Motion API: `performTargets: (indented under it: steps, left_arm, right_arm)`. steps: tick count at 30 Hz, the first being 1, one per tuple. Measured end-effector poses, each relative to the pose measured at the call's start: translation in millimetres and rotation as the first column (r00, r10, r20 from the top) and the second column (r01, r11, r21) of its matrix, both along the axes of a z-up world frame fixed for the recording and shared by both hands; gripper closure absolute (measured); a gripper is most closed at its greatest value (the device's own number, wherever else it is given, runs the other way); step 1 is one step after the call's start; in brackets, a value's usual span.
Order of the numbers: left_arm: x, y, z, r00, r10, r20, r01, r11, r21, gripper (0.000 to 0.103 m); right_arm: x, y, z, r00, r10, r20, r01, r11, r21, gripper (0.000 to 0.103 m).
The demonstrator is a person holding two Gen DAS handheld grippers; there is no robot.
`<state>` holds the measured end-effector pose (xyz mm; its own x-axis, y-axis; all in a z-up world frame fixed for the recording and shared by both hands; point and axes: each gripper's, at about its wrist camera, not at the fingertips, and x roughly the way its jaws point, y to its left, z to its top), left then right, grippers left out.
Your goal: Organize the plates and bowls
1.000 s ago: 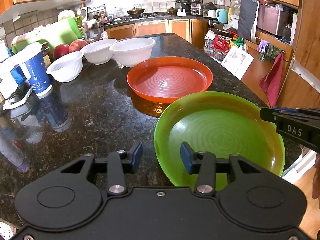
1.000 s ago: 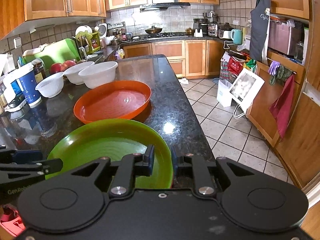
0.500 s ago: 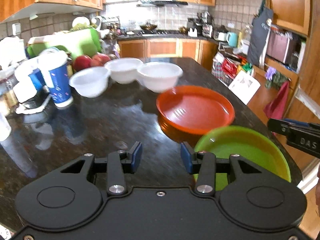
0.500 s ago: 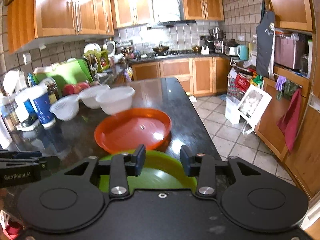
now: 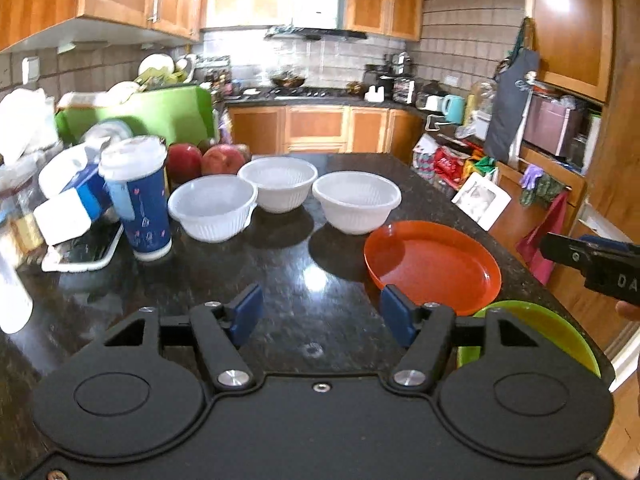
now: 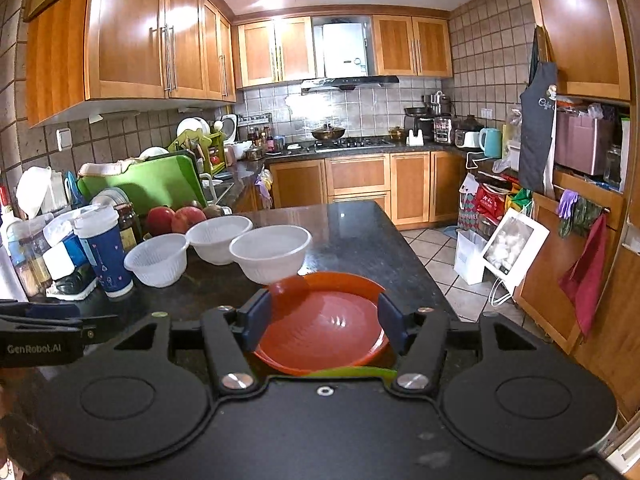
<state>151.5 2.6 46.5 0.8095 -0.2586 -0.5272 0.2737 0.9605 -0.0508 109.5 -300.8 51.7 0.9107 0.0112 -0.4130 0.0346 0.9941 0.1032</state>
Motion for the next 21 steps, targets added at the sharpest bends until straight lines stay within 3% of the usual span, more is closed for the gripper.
performTargets:
  steps: [9, 17, 21]
  left_arm:
    - [20.4, 18.0, 8.6, 0.996, -0.062, 0.059, 0.063, 0.998, -0.019, 0.035]
    - [52.8, -0.2, 9.7, 0.996, -0.084, -0.021, 0.084, 0.996, -0.033, 0.035]
    - [67.5, -21.6, 4.8, 0.992, -0.096, -0.081, 0.094, 0.995, -0.024, 0.038]
  right_arm:
    - [16.4, 10.4, 17.7, 0.999, -0.009, -0.033, 0.010, 1.000, 0.028, 0.042]
    - [32.4, -11.6, 39.6, 0.999, -0.031, -0.011, 0.030, 0.999, -0.019, 0.042]
    - [60.0, -30.5, 41.1, 0.998, 0.004, -0.069, -0.006, 1.000, -0.029, 0.042]
